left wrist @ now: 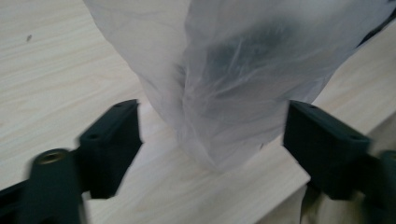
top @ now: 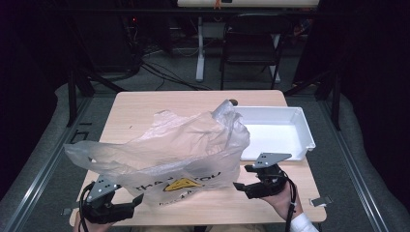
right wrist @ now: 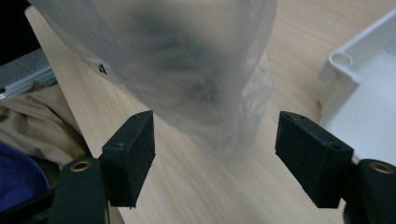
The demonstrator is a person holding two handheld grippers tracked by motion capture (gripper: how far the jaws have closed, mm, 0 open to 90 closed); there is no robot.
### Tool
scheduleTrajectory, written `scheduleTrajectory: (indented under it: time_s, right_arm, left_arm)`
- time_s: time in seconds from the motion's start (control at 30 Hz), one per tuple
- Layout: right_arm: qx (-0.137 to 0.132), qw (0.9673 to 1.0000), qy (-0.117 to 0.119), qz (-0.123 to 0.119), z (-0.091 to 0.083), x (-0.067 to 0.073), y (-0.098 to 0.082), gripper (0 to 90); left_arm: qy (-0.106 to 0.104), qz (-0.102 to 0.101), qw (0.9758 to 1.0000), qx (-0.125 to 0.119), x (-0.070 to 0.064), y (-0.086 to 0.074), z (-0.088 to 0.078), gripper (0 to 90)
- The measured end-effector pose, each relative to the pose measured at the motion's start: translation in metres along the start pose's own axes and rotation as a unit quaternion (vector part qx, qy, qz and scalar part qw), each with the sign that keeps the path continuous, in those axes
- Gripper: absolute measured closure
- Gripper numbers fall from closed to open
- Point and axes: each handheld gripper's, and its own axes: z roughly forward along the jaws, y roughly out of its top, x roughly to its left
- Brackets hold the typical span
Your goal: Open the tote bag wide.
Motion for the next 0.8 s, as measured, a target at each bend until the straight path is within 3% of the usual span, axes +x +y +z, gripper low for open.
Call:
scheduleTrajectory:
  time_s: [0.03,0.1,0.13,0.23,0.27,0.3,0.33,0.4,0.47,0.6,0.77,0.8]
  right_arm:
    - [-0.011,0.9999,0.009,-0.006,0.001,0.003,0.007,31.3]
    - [-0.016,0.9998,0.011,-0.005,0.001,0.004,0.009,32.8]
    - [-0.025,0.9996,0.01,-0.008,0.001,0.004,0.014,40.3]
    - [-0.03,0.9994,0.013,-0.005,0.002,0.001,0.018,47.3]
    - [-0.034,0.9993,0.016,0.0,0.003,-0.001,0.021,54.0]
    - [-0.036,0.9992,0.016,0.002,0.007,-0.005,0.025,63.0]
    - [-0.036,0.9992,0.016,0.002,0.007,-0.005,0.025,63.0]
    - [-0.028,0.9995,0.014,0.002,0.015,-0.01,0.029,78.0]
    - [-0.023,0.9996,0.016,0.007,0.022,-0.012,0.03,84.9]
    - [-0.004,0.9997,0.021,0.014,0.031,-0.016,0.028,90.0]
    - [0.02,0.9994,0.013,0.024,0.039,-0.017,0.022,90.0]
    - [0.026,0.9992,0.012,0.029,0.041,-0.018,0.021,90.0]
  left_arm:
    - [0.009,-0.004,0.9999,-0.009,0.002,0.003,0.002,36.7]
    - [0.011,-0.006,0.9998,-0.016,0.004,0.004,0.003,39.5]
    - [0.009,-0.013,0.9996,-0.025,0.009,0.006,0.005,47.6]
    - [0.002,-0.02,0.9994,-0.028,0.014,0.006,0.008,57.7]
    - [0.001,-0.021,0.9995,-0.025,0.017,0.006,0.01,57.7]
    - [-0.003,-0.024,0.9994,-0.023,0.018,0.006,0.012,64.8]
    - [-0.007,-0.025,0.9995,-0.02,0.02,0.007,0.014,64.8]
    - [-0.014,-0.028,0.9993,-0.018,0.022,0.009,0.017,75.4]
    - [-0.025,-0.031,0.9991,-0.015,0.025,0.013,0.025,80.2]
    - [-0.03,-0.016,0.9994,0.005,0.025,0.018,0.037,87.5]
    - [-0.035,-0.01,0.999,0.028,0.026,0.015,0.044,89.0]
    - [-0.035,-0.019,0.9988,0.029,0.027,0.014,0.046,89.1]
